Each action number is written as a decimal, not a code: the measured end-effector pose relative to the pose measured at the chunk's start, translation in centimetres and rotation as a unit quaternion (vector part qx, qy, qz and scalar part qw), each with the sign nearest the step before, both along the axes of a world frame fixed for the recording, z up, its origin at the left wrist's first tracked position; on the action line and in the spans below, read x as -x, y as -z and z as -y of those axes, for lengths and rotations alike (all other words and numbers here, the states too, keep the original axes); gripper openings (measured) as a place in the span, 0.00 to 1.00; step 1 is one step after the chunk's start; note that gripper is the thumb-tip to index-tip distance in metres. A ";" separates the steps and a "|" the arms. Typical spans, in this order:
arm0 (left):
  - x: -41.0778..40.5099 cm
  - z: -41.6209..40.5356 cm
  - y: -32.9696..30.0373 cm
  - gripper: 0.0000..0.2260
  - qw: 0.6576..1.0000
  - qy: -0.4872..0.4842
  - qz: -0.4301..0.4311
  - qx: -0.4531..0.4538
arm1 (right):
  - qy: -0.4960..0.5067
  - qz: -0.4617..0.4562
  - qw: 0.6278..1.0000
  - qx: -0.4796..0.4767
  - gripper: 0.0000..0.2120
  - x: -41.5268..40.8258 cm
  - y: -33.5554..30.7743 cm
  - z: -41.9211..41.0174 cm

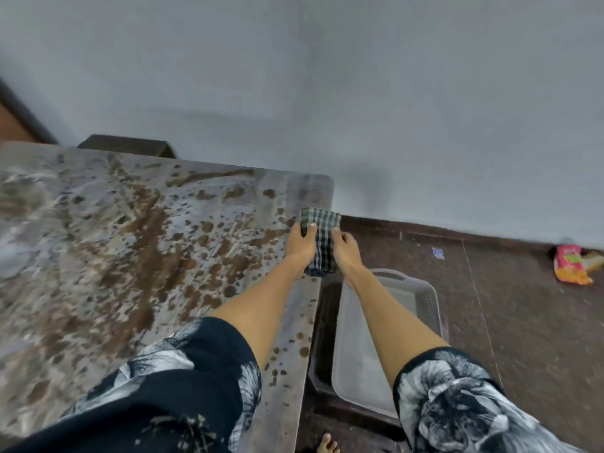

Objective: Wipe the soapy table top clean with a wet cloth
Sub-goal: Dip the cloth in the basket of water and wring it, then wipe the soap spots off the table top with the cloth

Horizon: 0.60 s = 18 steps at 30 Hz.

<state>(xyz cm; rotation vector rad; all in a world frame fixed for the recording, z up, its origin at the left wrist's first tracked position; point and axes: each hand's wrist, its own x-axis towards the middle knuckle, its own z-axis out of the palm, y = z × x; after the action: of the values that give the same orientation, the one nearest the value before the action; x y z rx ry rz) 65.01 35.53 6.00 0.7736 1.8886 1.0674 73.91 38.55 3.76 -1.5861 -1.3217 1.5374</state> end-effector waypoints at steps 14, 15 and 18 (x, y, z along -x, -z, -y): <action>25.4 19.3 1.6 0.27 0.972 -0.230 -0.015 0.043 | -0.230 0.043 0.972 0.019 0.14 28.1 1.9 15.7; 27.5 21.2 1.7 0.27 0.969 -0.243 -0.017 0.048 | -0.239 0.050 0.969 0.019 0.14 30.3 2.1 17.4; 33.1 26.4 2.0 0.28 0.960 -0.276 -0.007 0.054 | -0.273 0.061 0.960 0.013 0.16 36.3 2.4 22.1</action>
<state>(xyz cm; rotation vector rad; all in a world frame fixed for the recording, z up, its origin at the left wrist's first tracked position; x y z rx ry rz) 31.89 9.12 3.99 0.1835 2.2168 1.2733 37.58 16.45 1.36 -1.4163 -1.9340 1.7928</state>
